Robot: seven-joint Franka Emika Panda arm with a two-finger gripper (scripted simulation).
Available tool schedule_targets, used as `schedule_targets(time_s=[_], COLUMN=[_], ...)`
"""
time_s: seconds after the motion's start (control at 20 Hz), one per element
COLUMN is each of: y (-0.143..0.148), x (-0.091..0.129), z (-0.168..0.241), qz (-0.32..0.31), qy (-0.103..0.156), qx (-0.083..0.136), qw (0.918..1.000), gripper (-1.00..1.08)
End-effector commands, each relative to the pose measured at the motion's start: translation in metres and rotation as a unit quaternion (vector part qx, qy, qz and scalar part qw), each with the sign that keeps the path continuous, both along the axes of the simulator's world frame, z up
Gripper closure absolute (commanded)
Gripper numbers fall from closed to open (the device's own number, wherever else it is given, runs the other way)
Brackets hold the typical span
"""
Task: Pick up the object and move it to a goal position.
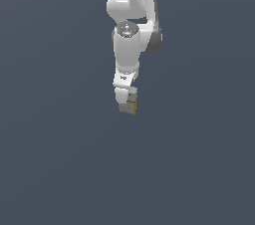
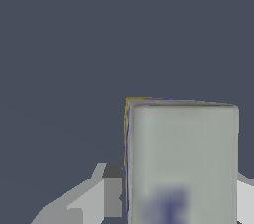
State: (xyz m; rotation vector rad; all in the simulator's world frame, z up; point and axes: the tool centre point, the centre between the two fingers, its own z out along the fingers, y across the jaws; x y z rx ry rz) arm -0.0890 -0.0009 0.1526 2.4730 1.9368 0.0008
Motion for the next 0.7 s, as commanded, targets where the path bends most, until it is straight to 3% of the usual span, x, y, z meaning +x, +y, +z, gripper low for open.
schedule_targets(time_s=[0.0,0.65], y=[0.000,0.008], x=[0.000,0.014], z=[-0.001,0.009], qz=[0.000,0.000], qy=[0.000,0.000], qx=[0.000,0.000], qw=[1.0000,1.0000], gripper=[1.08,1.08])
